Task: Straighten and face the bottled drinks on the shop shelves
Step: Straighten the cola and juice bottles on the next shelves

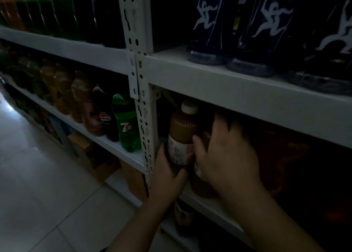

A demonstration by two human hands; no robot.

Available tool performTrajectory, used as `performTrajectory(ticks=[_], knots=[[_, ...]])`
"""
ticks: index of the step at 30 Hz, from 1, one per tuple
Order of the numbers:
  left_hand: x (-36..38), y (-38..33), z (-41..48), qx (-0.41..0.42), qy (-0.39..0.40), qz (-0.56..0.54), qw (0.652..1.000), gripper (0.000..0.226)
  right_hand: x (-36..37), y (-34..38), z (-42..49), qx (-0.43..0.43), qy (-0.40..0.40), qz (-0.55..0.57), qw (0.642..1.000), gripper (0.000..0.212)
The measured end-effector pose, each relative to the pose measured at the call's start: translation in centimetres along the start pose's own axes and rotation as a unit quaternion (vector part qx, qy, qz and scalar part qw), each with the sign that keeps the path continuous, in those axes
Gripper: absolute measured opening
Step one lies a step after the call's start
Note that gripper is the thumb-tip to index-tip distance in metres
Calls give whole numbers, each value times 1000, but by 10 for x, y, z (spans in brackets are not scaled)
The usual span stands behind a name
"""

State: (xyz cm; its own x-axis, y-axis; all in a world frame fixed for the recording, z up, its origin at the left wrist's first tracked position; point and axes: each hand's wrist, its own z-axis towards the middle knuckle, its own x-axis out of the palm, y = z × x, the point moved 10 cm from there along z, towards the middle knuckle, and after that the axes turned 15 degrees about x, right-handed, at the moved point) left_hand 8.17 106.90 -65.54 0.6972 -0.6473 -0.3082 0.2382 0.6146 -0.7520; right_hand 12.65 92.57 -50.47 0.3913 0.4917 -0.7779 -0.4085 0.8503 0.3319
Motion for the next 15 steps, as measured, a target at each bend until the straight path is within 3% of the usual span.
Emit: performTrajectory(ticks=[3,6,8,11,15], knots=[[8,14,-2,-9,46,-40,998,65,5,5,-2,12,51,-105,993,70],[3,12,-4,41,33,-26,998,61,-2,10,2,-15,21,-148,989,53],[1,13,-7,48,18,-16,999,61,0,11,5,-31,49,-129,990,50],[-1,18,-12,26,-6,45,999,69,6,9,7,-47,136,-74,987,64],[-4,14,-13,4,-20,93,995,71,-1,12,10,-67,182,-32,981,66]])
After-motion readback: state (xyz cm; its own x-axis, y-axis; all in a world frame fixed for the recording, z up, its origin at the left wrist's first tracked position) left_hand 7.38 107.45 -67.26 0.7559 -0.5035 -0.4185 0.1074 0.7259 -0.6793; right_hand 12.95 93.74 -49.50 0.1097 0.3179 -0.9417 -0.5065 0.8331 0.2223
